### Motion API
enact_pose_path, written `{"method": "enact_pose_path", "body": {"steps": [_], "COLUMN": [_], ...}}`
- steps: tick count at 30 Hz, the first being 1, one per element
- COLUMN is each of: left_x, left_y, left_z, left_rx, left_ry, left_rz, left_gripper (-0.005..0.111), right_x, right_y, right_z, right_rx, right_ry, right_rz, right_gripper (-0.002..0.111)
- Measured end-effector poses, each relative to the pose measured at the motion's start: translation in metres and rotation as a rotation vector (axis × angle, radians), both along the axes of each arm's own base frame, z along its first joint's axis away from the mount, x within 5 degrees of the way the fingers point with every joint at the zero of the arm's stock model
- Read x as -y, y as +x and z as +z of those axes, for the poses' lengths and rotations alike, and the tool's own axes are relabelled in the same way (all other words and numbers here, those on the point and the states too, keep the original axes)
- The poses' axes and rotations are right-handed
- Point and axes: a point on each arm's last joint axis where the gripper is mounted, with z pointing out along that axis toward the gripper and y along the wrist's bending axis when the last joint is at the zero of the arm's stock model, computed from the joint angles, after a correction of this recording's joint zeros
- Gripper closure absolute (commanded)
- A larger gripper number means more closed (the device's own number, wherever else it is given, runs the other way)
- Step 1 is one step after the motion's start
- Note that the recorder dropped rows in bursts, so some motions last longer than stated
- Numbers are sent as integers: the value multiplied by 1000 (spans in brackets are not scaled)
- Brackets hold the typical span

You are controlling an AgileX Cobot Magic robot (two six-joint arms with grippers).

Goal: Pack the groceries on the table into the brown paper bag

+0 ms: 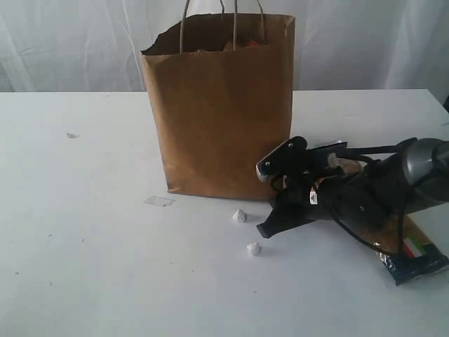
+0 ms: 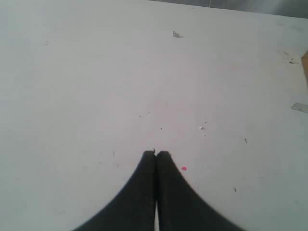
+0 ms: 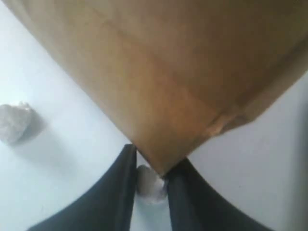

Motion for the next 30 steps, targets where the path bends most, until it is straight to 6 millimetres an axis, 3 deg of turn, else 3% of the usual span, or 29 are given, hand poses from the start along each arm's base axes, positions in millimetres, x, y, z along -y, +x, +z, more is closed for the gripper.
{"method": "enact_pose_path", "body": {"steps": [18, 30], "left_x": [0, 0], "left_y": [0, 0], "left_z": [0, 0], "left_rx": [0, 0], "left_ry": [0, 0], "left_rz": [0, 0], "left_gripper": [107, 107], "right_x": [25, 39], "right_y": [-29, -65], "right_z": [31, 94], "right_rx": [-269, -377], "right_ry": [-211, -125], "right_rz": [-105, -258], "right_gripper": [108, 108]}}
